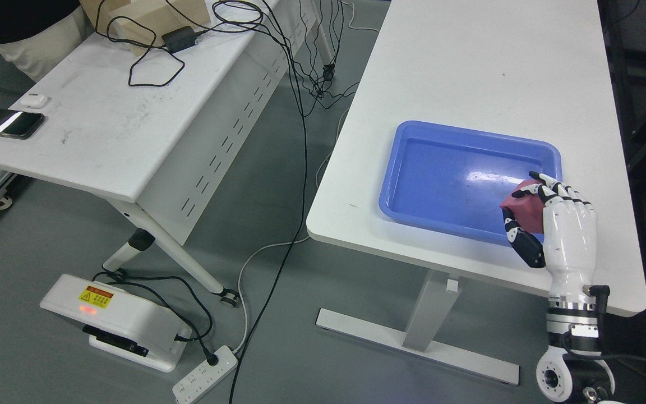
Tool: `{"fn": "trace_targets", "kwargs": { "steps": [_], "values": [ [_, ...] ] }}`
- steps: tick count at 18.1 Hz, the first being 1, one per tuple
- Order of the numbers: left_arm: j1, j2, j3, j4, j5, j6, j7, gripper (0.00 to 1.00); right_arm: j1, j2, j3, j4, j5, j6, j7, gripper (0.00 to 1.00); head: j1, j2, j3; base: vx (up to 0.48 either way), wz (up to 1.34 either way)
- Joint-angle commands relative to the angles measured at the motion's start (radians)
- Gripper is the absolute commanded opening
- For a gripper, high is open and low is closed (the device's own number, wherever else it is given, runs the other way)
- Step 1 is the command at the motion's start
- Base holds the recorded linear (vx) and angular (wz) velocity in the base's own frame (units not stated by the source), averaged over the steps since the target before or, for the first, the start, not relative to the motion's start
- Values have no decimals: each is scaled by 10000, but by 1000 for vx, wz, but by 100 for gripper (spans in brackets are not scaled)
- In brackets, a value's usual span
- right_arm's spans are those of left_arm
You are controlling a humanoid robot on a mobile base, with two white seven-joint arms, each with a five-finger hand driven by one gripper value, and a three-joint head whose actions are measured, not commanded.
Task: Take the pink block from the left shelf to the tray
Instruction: 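Lower the right hand with the cube into the blue tray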
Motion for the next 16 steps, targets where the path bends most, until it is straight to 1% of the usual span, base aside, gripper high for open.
{"fn": "trace_targets", "kwargs": {
  "steps": [1, 6, 12, 13, 14, 15, 16],
  "values": [
    [-107, 175, 0, 0, -15, -6, 5, 100, 0, -8, 207, 0, -2, -92, 174, 1, 0, 0, 0, 204, 75],
    [-107, 175, 0, 0, -15, -6, 5, 100, 77, 22, 529, 16, 13, -107, 281, 1, 0, 0, 0, 137, 35],
    [-123, 175, 0, 0, -15, -6, 5, 100, 123, 237, 1311, 31, 29, -107, 956, 3, 0, 0, 0, 76, 12],
    [-108, 175, 0, 0, -15, -6, 5, 100, 138, 278, 1373, 31, 29, -92, 1108, 5, 0, 0, 0, 56, 2],
    [-107, 175, 0, 0, -15, -6, 5, 100, 138, 278, 1434, 31, 14, -92, 1262, 8, 0, 0, 0, 37, 0],
    [-107, 175, 0, 0, -15, -6, 5, 100, 138, 278, 1450, 31, -47, -47, 1430, 15, 0, 0, 0, 37, 0],
    [-107, 175, 0, 0, -15, -6, 5, 100, 138, 278, 1465, 31, -200, -46, 1523, 19, 0, 0, 0, 23, 0]
  ]
}}
